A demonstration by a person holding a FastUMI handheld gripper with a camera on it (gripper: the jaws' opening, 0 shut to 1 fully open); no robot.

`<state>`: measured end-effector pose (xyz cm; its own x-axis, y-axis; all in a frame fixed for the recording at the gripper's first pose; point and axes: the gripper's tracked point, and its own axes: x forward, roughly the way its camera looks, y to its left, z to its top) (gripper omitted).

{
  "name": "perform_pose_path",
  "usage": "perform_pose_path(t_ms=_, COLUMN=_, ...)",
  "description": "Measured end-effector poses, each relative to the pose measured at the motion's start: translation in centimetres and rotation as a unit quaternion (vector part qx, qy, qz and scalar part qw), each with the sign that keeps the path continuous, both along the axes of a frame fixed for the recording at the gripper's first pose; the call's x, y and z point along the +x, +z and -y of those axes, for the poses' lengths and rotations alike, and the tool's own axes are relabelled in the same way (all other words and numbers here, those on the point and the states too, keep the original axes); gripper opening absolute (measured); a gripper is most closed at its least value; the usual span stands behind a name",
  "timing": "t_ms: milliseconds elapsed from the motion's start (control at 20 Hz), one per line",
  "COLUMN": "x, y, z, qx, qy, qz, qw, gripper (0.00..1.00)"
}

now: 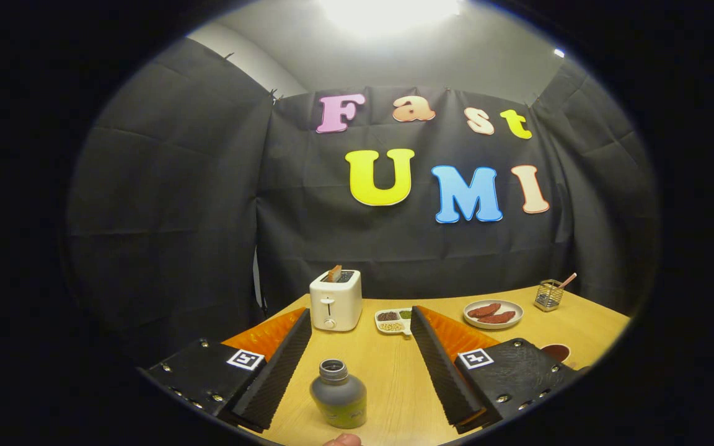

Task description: Take the bottle from table, then pour the juice into the cup, finally place the bottle on the coaster

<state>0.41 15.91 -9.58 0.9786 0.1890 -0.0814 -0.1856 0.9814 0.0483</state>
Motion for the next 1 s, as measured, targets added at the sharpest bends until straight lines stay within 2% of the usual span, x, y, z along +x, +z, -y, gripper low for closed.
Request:
perform_pose_path(t_ms=650, x=-0.5, y=-11.4, z=-1.9, qx=-0.019, qy=-0.005, qz=-0.105, qw=0.994, gripper=0.98)
perform_pose_path(t_ms=1000, x=-0.5, y=-14.9, z=-2.7, qx=-0.024, qy=-0.006, qz=-0.142, qw=0.99, gripper=0.98)
